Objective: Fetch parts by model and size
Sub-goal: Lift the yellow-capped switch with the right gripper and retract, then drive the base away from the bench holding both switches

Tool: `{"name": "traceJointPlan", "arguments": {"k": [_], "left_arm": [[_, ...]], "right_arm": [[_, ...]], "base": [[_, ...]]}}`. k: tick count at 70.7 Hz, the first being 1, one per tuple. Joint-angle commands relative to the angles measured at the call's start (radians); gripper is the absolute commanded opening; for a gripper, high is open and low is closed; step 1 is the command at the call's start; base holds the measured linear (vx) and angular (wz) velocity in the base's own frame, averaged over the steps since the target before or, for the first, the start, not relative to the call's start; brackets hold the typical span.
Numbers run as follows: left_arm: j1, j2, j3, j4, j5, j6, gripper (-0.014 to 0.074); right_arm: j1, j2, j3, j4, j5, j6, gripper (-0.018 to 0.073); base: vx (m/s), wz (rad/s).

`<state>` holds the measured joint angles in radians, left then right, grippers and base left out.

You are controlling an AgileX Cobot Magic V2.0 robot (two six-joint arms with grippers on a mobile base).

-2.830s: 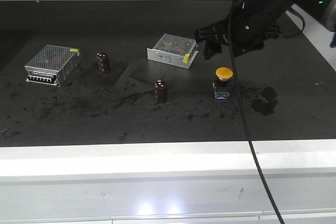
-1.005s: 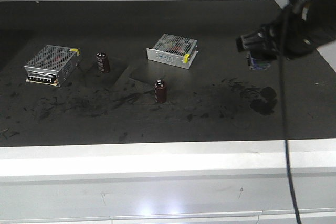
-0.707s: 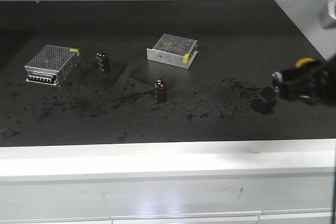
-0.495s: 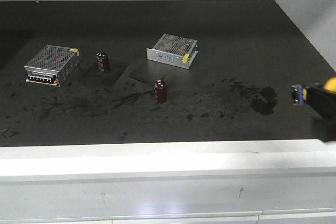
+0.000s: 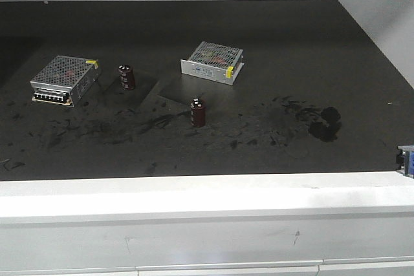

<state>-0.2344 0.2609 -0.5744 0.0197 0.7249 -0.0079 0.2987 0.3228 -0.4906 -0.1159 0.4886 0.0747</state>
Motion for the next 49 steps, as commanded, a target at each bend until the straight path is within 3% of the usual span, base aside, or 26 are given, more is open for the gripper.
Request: {"name": "traceJointPlan", "arguments": {"k": [1, 49], "left_arm": [[-0.005, 0.010, -0.023, -0.003, -0.070, -0.005, -0.0006], [-0.005, 0.010, -0.023, -0.003, -0.071, -0.005, -0.0006]], "right_arm": [[-0.003, -0.020, -0.020, -0.018, -0.105, -0.010, -0.0005], [-0.003, -0.026, -0.020, -0.018, -0.101, -0.010, -0.0005]], "base": [[0.00, 0.00], [0.00, 0.01]]}}
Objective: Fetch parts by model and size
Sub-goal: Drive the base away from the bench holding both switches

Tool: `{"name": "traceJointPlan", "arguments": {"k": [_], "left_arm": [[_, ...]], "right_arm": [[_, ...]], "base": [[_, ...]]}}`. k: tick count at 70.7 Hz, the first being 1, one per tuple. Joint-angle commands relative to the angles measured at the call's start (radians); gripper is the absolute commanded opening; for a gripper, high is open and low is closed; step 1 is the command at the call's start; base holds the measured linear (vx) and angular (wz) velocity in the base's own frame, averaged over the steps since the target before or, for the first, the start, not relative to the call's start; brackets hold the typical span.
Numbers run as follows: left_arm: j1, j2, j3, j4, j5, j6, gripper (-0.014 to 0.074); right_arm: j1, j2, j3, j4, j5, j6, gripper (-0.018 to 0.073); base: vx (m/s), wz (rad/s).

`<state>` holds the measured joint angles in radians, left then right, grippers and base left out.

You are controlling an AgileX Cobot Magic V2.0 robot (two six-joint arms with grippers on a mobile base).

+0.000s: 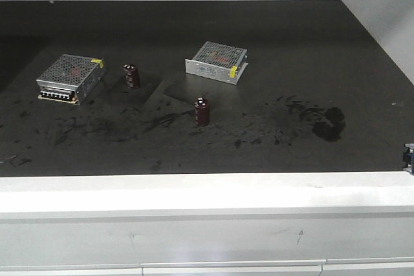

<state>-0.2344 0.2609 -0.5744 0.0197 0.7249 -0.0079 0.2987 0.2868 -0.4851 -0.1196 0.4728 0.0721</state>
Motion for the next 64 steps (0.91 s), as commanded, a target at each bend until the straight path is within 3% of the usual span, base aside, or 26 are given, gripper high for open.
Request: {"name": "traceJointPlan", "arguments": {"k": [1, 20, 64], "left_arm": [[-0.005, 0.010, -0.023, -0.003, -0.071, -0.005, -0.0006], [-0.005, 0.010, -0.023, -0.003, -0.071, -0.005, -0.0006], [-0.005, 0.010, -0.023, -0.003, -0.070, -0.005, -0.0006]], "right_arm": [[-0.003, 0.010, -0.026, -0.014, -0.085, -0.008, -0.0005], [-0.003, 0.010, -0.026, -0.014, -0.085, -0.008, -0.0005], [-0.003, 0.010, -0.026, -0.014, -0.085, -0.008, -0.0005]], "base": [[-0.03, 0.10], [-0.06, 0.35], [-0.11, 0.82]]}}
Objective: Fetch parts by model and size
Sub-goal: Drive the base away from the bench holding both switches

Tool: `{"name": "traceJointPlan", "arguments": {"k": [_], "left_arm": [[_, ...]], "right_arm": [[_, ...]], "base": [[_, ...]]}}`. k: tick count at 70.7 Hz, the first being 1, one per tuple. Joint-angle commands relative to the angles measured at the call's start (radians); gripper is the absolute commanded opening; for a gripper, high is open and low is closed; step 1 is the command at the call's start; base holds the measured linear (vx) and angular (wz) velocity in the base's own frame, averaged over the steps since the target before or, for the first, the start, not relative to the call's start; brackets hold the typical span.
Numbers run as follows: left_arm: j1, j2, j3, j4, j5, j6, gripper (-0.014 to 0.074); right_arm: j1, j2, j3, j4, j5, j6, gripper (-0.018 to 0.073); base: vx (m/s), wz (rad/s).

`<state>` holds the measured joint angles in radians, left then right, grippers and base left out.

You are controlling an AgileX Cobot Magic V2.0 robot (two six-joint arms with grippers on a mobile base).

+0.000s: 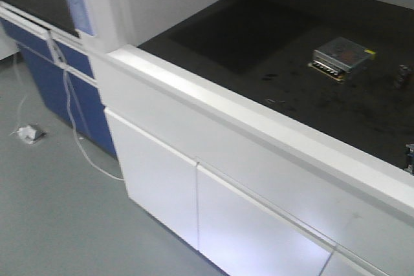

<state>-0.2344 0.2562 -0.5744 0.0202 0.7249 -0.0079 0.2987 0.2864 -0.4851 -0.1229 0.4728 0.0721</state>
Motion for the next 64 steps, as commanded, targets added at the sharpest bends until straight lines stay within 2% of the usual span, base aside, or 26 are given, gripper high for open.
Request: {"name": "traceJointPlan", "arguments": {"k": [1, 64], "left_arm": [[-0.005, 0.015, -0.023, -0.003, -0.070, -0.005, -0.0006], [-0.004, 0.014, -0.023, -0.003, -0.070, -0.005, -0.0006]], "right_arm": [[-0.003, 0.010, -0.026, -0.011, -0.085, -0.008, -0.0005], [0.000, 0.010, -0.026, -0.011, -0.084, -0.007, -0.0005]], "base": [[-0.09, 0.77], [-0.02, 0.81]]}}
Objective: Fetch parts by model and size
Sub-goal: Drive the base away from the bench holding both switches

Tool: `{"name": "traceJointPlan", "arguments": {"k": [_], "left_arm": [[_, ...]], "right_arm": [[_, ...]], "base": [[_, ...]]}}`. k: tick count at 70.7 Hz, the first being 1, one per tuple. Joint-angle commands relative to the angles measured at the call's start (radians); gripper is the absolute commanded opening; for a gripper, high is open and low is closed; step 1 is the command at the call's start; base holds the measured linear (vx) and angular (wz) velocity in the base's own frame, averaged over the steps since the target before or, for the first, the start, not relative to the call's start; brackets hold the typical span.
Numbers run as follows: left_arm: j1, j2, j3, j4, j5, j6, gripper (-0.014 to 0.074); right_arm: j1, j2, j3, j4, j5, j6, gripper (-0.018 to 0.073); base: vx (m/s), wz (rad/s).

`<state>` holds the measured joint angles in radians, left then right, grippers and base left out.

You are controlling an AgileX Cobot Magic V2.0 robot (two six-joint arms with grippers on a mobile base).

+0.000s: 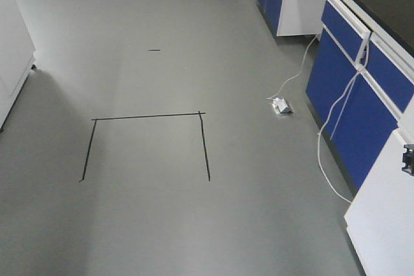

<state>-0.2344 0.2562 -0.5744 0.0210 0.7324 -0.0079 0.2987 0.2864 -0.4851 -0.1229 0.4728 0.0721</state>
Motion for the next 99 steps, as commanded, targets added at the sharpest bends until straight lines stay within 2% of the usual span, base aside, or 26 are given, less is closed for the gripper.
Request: {"name": "traceJointPlan", "arguments": {"k": [1, 47, 99], "left_arm": [[-0.004, 0.014, -0.023, -0.004, -0.078, -0.005, -0.0006], [-0.004, 0.015, -0.023, -0.004, -0.078, -0.005, -0.0006], [-0.004, 0.015, -0.023, -0.004, -0.079, -0.005, -0.0006]], "right_arm": [[0.000, 0.010, -0.026, -0.011, -0.084, -0.007, -0.0005], [0.000, 0.010, -0.026, -0.011, -0.085, -0.007, -0.0005], [0.000, 0.010, -0.026, -0.011, -0.085, -0.007, -0.0005]], "base": [[0.07, 0.45], [0.18, 0.13], [0.48, -0.08]]}}
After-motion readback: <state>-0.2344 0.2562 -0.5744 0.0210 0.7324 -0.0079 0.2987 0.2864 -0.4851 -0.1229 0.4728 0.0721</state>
